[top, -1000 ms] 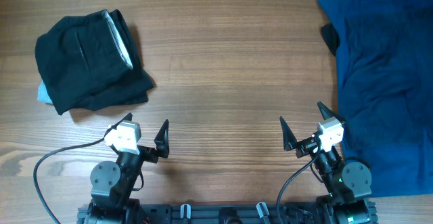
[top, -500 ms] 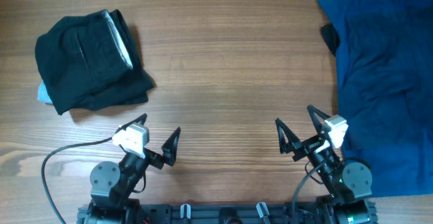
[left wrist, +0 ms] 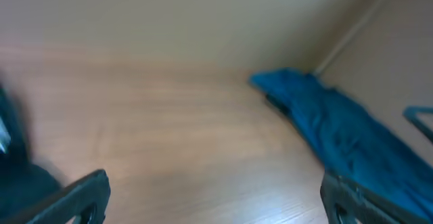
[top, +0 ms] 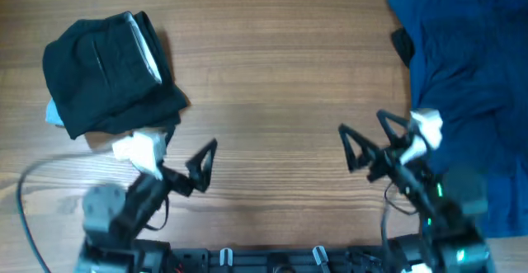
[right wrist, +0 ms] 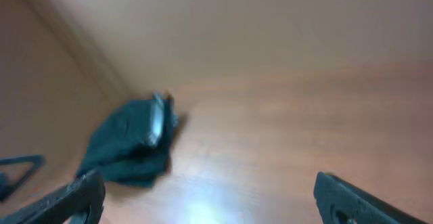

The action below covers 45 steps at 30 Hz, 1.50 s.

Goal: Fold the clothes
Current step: 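Reach the right gripper to the navy shorts on the right pile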

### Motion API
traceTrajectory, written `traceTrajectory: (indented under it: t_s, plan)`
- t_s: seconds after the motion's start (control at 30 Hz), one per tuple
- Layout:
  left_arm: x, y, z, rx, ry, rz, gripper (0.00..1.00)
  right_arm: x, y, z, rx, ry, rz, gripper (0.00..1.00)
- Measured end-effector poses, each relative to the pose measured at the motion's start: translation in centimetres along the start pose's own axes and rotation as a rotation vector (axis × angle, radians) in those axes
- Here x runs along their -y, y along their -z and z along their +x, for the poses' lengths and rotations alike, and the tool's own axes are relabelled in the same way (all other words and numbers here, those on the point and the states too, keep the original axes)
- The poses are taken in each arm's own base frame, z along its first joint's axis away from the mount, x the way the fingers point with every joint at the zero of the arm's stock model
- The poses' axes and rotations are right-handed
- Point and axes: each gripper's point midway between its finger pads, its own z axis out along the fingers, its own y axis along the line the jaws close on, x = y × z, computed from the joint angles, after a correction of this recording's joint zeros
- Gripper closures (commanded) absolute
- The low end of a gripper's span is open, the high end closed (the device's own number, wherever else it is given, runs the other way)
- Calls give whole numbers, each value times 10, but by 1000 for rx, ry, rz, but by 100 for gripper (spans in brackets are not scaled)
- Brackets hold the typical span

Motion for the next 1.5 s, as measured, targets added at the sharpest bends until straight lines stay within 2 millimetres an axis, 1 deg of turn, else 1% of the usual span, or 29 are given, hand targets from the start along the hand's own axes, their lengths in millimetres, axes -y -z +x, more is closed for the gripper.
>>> traceTrajectory:
  t_s: [0.13, 0.2, 0.23, 0.3, 0.37, 0.4, 0.47, 0.5, 0.53, 0.57, 0.63, 0.7, 0.77, 0.8, 0.87, 0.9, 0.97, 1.03, 1.1, 1.17, 1.23, 1.3, 1.33, 1.5]
  plan:
    - [-13, -15, -13, -230, 102, -137, 0, 28, -36, 16, -297, -68, 151, 0]
    - [-21, -26, -28, -332, 137, -210, 0, 36, -52, 18, -415, -72, 188, 0]
    - [-29, -41, -43, -405, 156, -274, 0, 43, -74, 14, -488, -56, 204, 0]
    - [-38, -50, -43, -509, 183, -332, 0, 50, -88, 11, -547, -47, 224, 1]
    - [-44, -66, -50, -535, 189, -347, 0, 65, -100, 4, -584, -61, 279, 1]
    - [-49, -73, -49, -553, 193, -360, 0, 77, -106, -5, -585, -75, 321, 2]
    - [-57, -81, -35, -615, 211, -381, 0, 102, -112, -19, -575, -103, 392, 7]
    - [-61, -84, -27, -647, 220, -391, 0, 125, -114, -33, -549, -133, 454, 9]
    - [-63, -86, -22, -664, 225, -396, 0, 140, -114, -43, -528, -153, 490, 12]
    - [-65, -88, -19, -677, 229, -401, 0, 160, -113, -55, -500, -177, 536, 14]
    - [-67, -90, -15, -691, 233, -407, 0, 200, -107, -77, -444, -230, 621, 17]
    - [-68, -89, -15, -692, 232, -408, 0, 229, -105, -89, -406, -255, 670, 20]
    - [-67, -89, -14, -694, 233, -408, 0, 267, -104, -98, -352, -286, 729, 20]
    - [-68, -89, -15, -694, 233, -408, 0, 281, -105, -97, -340, -295, 750, 21]
    - [-67, -89, -15, -694, 233, -408, 0, 316, -104, -87, -333, -327, 807, 24]
    - [-67, -89, -14, -695, 234, -408, 0, 329, -106, -82, -329, -336, 822, 25]
    - [-67, -89, -14, -695, 234, -406, 0, 359, -112, -64, -337, -364, 853, 26]
    - [-66, -89, -14, -695, 236, -402, 0, 381, -121, -45, -352, -379, 864, 26]
    - [-65, -90, -14, -696, 238, -397, 0, 399, -136, -31, -343, -376, 853, 26]
    - [-65, -90, -14, -697, 239, -395, 0, 406, -145, -22, -344, -377, 841, 26]
    - [-64, -90, -14, -697, 240, -391, 0, 413, -154, -17, -332, -372, 829, 29]
    - [-64, -90, -14, -697, 241, -390, 0, 418, -160, -14, -317, -365, 818, 34]
    - [-64, -90, -14, -697, 241, -390, 0, 421, -162, -12, -314, -367, 817, 35]
    - [-64, -90, -14, -697, 241, -390, 0, 424, -170, -2, -322, -366, 810, 39]
